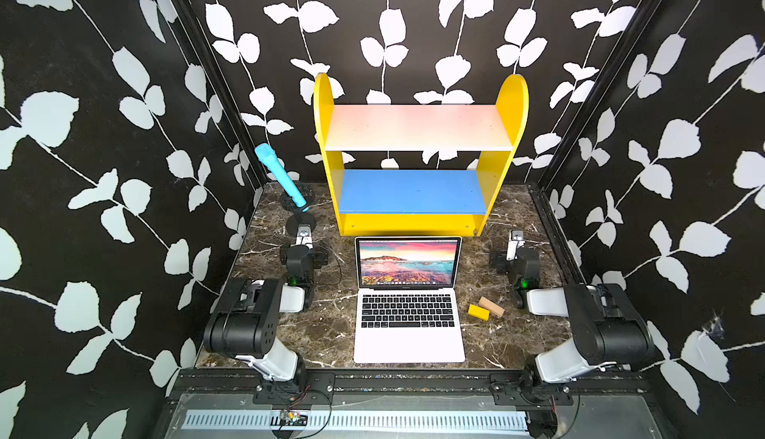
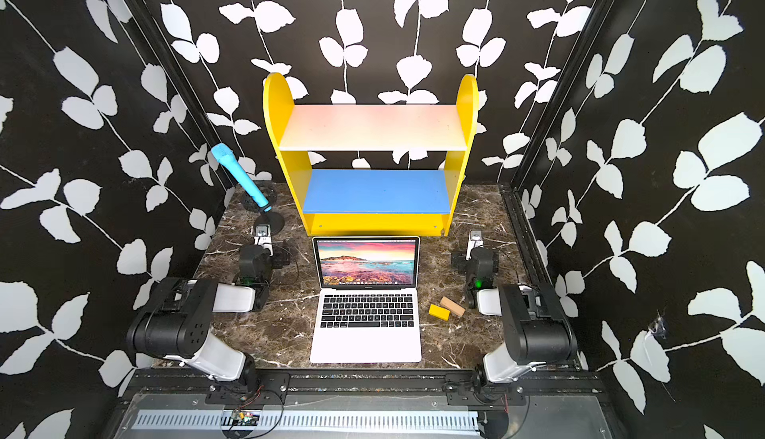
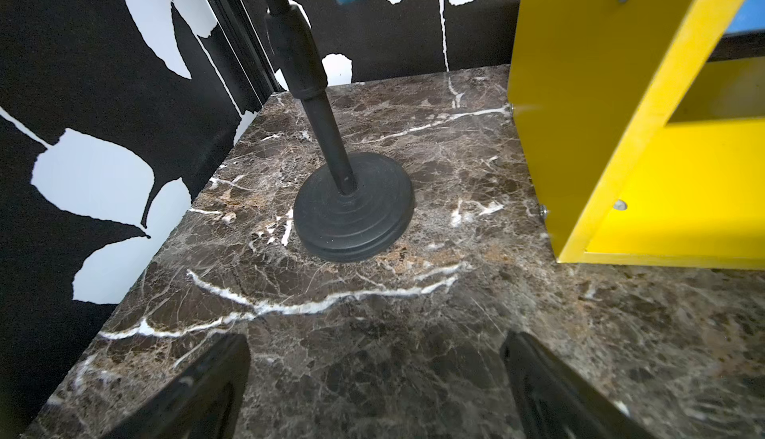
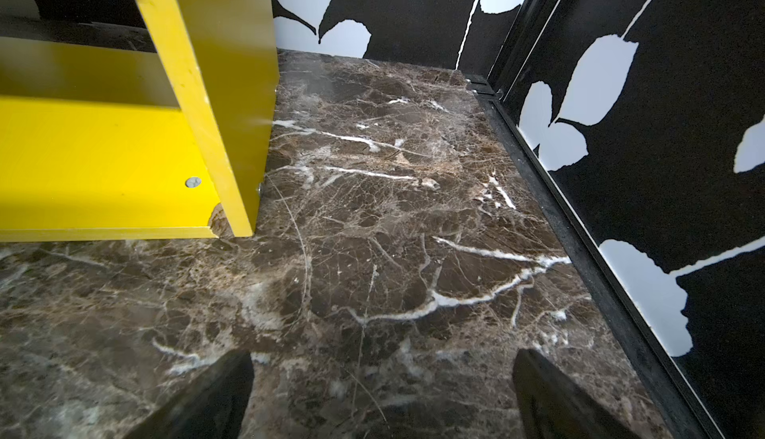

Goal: Close the laptop lid and set it aside
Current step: Close the lid of the laptop.

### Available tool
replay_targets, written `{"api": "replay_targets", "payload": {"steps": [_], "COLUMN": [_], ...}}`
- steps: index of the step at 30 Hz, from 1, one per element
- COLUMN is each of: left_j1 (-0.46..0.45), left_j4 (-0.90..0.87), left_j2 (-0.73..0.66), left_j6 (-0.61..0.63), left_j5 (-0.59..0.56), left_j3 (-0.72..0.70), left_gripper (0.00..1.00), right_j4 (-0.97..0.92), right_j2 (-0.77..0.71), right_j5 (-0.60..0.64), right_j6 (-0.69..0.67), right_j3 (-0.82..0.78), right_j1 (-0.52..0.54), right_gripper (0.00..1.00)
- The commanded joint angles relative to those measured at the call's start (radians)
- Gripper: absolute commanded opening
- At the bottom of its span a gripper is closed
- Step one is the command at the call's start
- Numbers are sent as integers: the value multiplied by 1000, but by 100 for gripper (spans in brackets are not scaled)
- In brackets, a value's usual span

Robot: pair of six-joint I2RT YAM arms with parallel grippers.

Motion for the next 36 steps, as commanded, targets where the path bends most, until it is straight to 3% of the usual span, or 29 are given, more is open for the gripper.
{"api": "replay_targets", "payload": {"steps": [1,18,22,23,27,32,36], "left_j1": [1,-5,-33,-53,-79,-80,-65], "left_j4": [21,30,20,15,-165,-508,-779], "left_j2": [-5,-15,-68,-91,-249,-500,-670], "left_j6": [9,11,29,37,30,-193,-509], "left_j5": [10,-16,-63,-121,-183,-228,-185], "left_j3": [-5,-13,-29,-30,-11,45,103], "left_gripper": [99,99,99,99,98,98,98], "right_j4": [21,39,-200,-270,-426,-548,-687], "right_j2": [-13,-21,-154,-187,-291,-416,-507], "right_j5": [-3,-5,-24,-14,3,-28,-58], "right_j6": [-1,-2,-8,1,99,251,440], "right_j3": [17,12,72,96,155,199,250], "right_j1": [-3,-1,2,2,2,2,0], "right_gripper": [99,99,99,99,99,99,99]}}
